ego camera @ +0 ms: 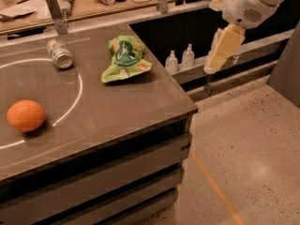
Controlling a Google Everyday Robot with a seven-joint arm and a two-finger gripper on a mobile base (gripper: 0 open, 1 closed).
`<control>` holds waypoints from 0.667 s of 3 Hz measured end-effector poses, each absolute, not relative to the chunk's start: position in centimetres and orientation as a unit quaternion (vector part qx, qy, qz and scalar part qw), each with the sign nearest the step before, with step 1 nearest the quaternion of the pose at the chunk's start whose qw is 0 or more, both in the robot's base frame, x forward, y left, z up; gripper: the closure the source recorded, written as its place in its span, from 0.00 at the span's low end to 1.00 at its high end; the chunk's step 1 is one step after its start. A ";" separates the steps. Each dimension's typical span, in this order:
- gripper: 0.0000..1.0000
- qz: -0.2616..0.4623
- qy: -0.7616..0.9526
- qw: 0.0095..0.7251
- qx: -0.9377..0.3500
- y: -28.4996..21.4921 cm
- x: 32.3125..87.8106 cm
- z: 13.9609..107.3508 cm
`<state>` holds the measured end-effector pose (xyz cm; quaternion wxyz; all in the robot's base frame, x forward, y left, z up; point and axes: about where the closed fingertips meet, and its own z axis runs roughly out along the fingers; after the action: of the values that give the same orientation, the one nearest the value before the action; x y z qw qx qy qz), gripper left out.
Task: Pick green rice chip bag
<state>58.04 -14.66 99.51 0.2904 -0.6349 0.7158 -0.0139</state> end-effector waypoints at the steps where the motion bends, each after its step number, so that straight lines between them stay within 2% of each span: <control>1: 0.00 0.026 0.684 0.329 -0.651 -6.3 64.2 98.5; 2: 0.00 0.064 0.677 0.324 -0.658 0.3 67.9 95.7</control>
Offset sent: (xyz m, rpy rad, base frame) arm 0.1265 0.1917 -0.0484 0.1572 0.0350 0.1533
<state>67.86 0.27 95.66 0.3238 -0.6578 0.6770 0.0644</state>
